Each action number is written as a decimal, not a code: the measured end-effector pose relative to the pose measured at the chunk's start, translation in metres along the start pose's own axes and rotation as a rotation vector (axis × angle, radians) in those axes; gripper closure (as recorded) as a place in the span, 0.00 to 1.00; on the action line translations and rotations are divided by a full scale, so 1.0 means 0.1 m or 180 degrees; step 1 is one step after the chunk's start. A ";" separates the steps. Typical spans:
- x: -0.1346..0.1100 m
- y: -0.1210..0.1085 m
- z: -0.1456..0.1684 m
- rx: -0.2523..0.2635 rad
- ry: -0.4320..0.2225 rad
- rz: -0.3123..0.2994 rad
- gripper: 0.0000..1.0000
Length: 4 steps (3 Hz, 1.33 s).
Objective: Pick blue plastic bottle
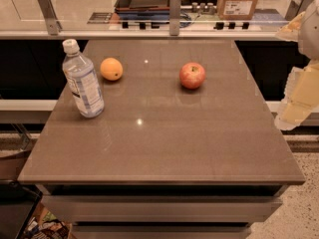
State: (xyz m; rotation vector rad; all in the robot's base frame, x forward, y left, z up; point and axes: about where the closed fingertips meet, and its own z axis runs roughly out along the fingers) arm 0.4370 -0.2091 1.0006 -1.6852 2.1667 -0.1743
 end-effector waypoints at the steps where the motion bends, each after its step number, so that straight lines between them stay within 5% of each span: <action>1: 0.00 0.00 0.00 0.0000 0.0000 0.0000 0.00; 2: -0.04 -0.01 -0.03 0.0030 -0.0087 0.0018 0.00; 4: -0.51 -0.02 0.05 0.0047 -0.0762 0.0037 0.00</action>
Offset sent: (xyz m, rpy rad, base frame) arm 0.0034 0.0060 0.0044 0.0609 -0.0223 0.0033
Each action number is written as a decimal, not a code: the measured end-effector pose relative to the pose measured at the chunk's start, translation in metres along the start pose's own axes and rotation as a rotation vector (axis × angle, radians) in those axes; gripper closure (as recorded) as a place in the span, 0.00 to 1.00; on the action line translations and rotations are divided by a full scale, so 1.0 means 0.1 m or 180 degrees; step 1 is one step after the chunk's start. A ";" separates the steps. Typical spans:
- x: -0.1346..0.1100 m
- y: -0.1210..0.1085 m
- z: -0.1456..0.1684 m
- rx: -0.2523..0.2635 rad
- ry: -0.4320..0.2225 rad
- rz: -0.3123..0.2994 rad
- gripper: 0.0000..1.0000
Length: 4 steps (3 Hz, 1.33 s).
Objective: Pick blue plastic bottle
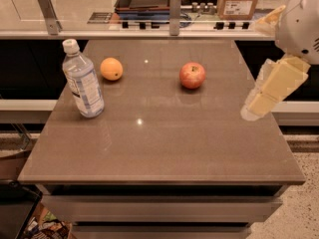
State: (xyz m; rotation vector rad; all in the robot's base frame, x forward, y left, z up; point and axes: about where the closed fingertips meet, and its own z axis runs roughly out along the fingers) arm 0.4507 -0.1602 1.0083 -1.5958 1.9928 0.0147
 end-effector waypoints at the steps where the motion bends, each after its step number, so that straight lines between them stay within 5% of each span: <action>1: -0.38 0.07 0.15 -0.0073 -0.0464 -0.0042 0.00; 3: -1.05 0.24 0.50 -0.0232 -0.1364 0.0013 0.00; 4: -1.38 0.25 0.60 -0.0164 -0.1701 0.0172 0.00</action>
Offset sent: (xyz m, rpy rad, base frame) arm 0.0163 0.1334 -0.0027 0.4447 -0.0419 0.2257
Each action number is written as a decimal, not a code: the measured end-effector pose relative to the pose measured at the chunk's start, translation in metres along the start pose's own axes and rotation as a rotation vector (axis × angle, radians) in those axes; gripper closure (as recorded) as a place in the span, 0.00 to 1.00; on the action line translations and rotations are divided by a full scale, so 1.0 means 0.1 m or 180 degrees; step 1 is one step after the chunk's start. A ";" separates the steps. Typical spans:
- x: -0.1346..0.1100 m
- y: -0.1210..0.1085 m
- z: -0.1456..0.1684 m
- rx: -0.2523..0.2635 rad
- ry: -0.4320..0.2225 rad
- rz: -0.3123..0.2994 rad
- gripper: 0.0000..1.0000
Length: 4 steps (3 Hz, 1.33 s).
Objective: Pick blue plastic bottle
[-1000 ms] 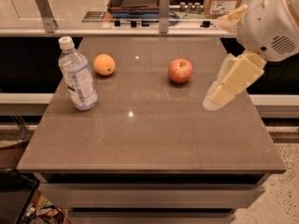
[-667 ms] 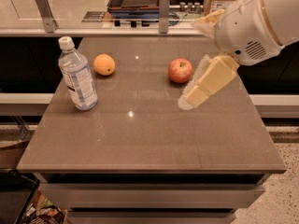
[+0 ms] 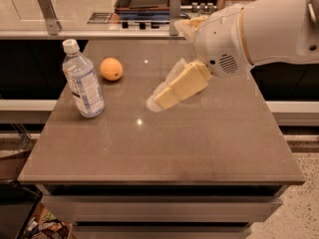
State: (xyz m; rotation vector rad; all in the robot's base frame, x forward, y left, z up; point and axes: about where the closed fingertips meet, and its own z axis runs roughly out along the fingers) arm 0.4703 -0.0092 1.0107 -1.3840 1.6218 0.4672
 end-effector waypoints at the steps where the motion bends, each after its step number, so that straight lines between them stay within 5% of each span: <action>1: 0.00 0.00 0.00 -0.0002 0.0001 -0.0002 0.00; 2: 0.02 -0.10 0.00 0.0073 -0.0057 0.0098 0.00; 4: 0.20 -0.27 0.56 0.0067 -0.0327 0.0273 0.00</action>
Offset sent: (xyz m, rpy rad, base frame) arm 0.0253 -0.0144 -0.0034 0.0757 0.0237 -0.0745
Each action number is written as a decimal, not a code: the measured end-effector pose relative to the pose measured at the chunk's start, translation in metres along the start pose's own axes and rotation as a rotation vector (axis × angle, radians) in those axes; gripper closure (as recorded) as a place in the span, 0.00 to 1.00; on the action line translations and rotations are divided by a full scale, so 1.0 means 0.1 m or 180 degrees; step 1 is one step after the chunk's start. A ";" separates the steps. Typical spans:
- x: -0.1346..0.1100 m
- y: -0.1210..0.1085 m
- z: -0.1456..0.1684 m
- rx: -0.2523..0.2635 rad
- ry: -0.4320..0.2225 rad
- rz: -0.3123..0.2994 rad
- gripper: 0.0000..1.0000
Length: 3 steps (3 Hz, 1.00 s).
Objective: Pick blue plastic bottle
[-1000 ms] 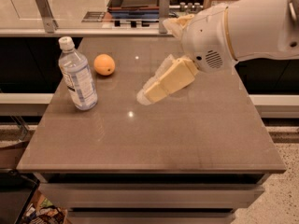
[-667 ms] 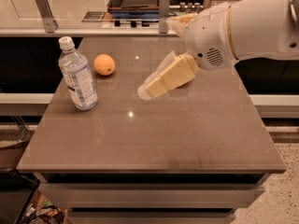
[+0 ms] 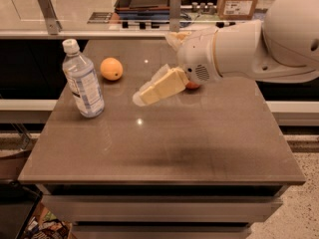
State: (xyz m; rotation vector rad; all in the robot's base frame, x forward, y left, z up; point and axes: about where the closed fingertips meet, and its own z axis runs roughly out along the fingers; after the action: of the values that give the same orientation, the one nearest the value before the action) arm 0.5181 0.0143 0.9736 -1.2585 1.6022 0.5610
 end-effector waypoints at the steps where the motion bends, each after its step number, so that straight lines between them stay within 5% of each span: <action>1: 0.07 0.01 0.33 -0.0084 -0.0059 0.0025 0.00; 3: -0.09 0.07 0.94 -0.0316 -0.0321 -0.0006 0.00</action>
Offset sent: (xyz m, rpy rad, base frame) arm 0.0402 0.0808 -0.0421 0.0897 0.0116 0.0955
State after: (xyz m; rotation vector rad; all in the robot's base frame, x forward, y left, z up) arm 0.5504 0.0975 0.9421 -1.2841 1.5050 0.6993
